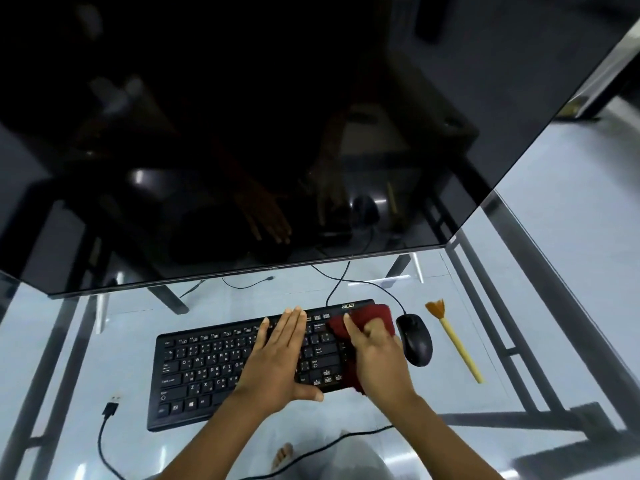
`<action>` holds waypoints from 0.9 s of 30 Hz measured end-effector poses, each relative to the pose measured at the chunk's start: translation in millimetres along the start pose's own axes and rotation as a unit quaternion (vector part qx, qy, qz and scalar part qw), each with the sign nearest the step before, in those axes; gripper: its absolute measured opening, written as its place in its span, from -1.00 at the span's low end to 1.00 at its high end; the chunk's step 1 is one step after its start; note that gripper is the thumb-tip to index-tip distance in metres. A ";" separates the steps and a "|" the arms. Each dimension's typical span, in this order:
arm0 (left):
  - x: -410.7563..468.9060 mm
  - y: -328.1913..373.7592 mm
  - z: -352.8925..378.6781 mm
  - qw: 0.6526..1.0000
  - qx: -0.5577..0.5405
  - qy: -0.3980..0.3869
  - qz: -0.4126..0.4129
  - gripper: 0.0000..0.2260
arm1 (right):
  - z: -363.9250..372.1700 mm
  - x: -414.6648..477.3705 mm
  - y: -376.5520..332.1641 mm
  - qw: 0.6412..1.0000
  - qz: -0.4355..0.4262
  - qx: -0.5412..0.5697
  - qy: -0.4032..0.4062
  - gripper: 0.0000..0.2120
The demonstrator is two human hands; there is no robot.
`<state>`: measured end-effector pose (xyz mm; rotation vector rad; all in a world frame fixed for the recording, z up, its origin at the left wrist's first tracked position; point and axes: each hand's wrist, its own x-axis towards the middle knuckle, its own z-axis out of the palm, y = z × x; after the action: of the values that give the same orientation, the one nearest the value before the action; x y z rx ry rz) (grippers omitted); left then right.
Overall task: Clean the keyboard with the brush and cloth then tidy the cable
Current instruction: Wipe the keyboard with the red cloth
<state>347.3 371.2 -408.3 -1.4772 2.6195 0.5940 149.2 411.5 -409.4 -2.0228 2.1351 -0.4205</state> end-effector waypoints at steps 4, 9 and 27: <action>-0.3 -3.6 1.3 1.000 -0.009 -0.003 0.015 0.20 | 7.7 -17.8 -33.2 0.988 -0.129 -0.002 -0.083 -0.38; 2.8 -10.6 -5.8 0.996 -0.070 -0.028 0.036 0.05 | -20.5 -5.2 -17.0 0.970 -0.041 0.217 -0.100 -0.60; 21.7 85.2 -36.5 0.880 -0.461 0.096 -0.056 -0.77 | -97.0 -10.8 35.3 0.883 0.146 0.441 -0.068 -0.94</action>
<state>268.8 379.6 -355.1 -1.9286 2.4264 1.9582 86.0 432.1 -329.6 -1.1577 1.6447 -0.9465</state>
